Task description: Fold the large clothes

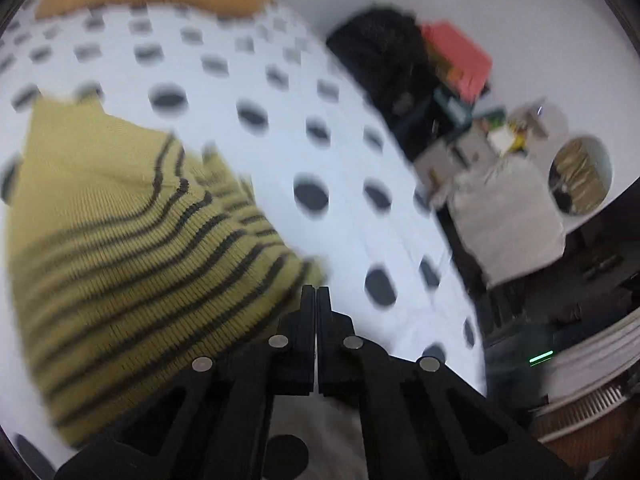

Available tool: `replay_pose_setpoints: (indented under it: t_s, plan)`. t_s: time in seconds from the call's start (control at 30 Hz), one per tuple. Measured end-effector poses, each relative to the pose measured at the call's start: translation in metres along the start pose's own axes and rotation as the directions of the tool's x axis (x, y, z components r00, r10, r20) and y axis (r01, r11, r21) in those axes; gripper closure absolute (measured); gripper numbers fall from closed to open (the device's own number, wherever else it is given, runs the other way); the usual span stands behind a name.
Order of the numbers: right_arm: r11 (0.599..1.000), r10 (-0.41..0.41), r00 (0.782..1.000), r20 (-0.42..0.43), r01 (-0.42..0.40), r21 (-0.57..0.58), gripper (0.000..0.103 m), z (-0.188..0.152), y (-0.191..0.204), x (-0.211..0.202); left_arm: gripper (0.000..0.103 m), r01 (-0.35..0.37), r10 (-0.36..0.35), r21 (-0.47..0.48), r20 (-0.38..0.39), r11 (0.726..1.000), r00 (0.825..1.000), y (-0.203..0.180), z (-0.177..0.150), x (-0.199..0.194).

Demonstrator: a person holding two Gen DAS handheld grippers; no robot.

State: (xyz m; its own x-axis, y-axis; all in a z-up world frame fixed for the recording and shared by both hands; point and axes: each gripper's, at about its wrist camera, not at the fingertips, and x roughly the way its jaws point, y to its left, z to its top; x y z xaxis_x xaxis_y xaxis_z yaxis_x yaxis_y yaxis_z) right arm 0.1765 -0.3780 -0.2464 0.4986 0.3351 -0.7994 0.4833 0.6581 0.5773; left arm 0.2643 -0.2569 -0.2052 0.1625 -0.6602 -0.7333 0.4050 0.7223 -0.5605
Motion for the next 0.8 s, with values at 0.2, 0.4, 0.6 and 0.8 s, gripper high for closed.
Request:
replay_pose_setpoints:
  t_s: [0.2,0.4,0.6,0.8]
  plan:
    - [0.994,-0.103,0.993,0.051,0.104,-0.013,0.087,0.030,-0.022,-0.042,0.103,-0.037,0.024,-0.091,-0.140,0.995,0.990,0.018,-0.043,0.039]
    - [0.978,0.005,0.997,0.083,0.012,-0.210,0.027,0.067,0.042,-0.030,0.086,-0.129,0.136,-0.180,0.026,0.975,0.990,0.060,-0.035,-0.081]
    - [0.877,-0.114,0.985,-0.132,0.037,-0.480,0.027,0.095,0.120,0.063,0.072,-0.338,0.339,-0.164,-0.020,0.927,0.941,0.112,-0.048,-0.123]
    - [0.843,-0.166,0.916,-0.365,-0.061,-0.534,0.059,0.079,0.134,0.131,0.059,-0.308,0.305,-0.244,-0.053,0.919,0.951,0.137,-0.065,-0.125]
